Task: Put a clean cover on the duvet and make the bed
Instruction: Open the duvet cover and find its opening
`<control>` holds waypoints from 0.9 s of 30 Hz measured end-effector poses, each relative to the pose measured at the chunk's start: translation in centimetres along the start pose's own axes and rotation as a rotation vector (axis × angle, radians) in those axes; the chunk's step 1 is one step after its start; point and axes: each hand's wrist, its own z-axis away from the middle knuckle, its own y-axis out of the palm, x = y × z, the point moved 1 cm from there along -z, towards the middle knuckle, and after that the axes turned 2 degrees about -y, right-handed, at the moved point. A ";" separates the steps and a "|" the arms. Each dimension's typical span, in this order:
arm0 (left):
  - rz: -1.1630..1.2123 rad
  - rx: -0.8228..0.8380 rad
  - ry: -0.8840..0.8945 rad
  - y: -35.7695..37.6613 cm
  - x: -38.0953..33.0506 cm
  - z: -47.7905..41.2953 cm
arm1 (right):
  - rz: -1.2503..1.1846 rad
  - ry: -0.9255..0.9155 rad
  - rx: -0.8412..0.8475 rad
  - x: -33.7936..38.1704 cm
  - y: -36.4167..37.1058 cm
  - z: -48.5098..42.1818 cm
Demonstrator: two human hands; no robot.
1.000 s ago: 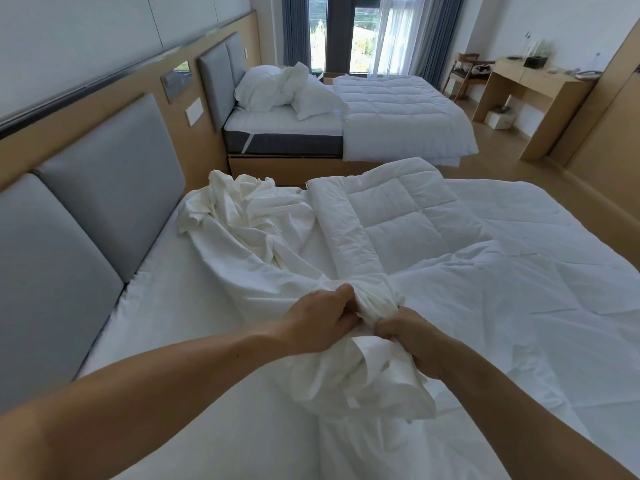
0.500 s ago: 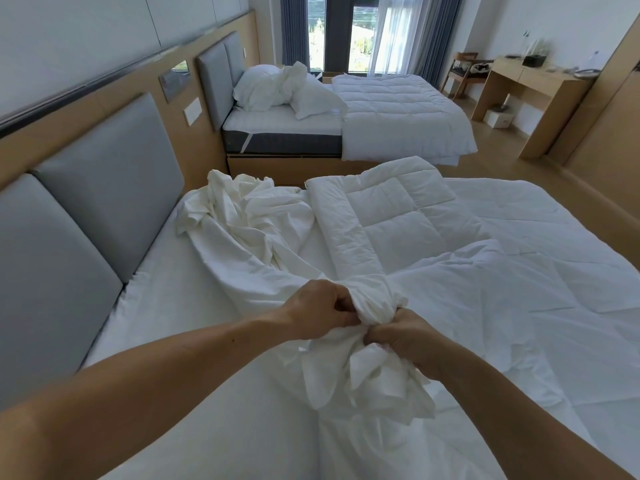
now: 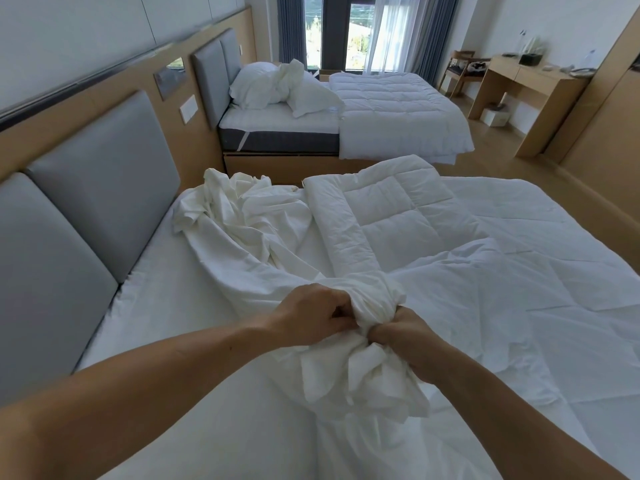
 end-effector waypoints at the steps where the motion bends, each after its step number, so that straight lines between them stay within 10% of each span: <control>1: -0.047 -0.013 0.031 -0.1 -0.1 0.0 | -0.003 -0.002 0.024 0.0 -0.1 0.0; 21: 0.157 0.215 -0.009 -0.8 0.0 -0.2 | -0.048 0.020 0.248 0.4 -0.4 -0.5; 27: 0.001 -0.223 0.119 -4.5 -0.4 -2.0 | 0.043 0.042 0.272 -0.2 0.3 0.4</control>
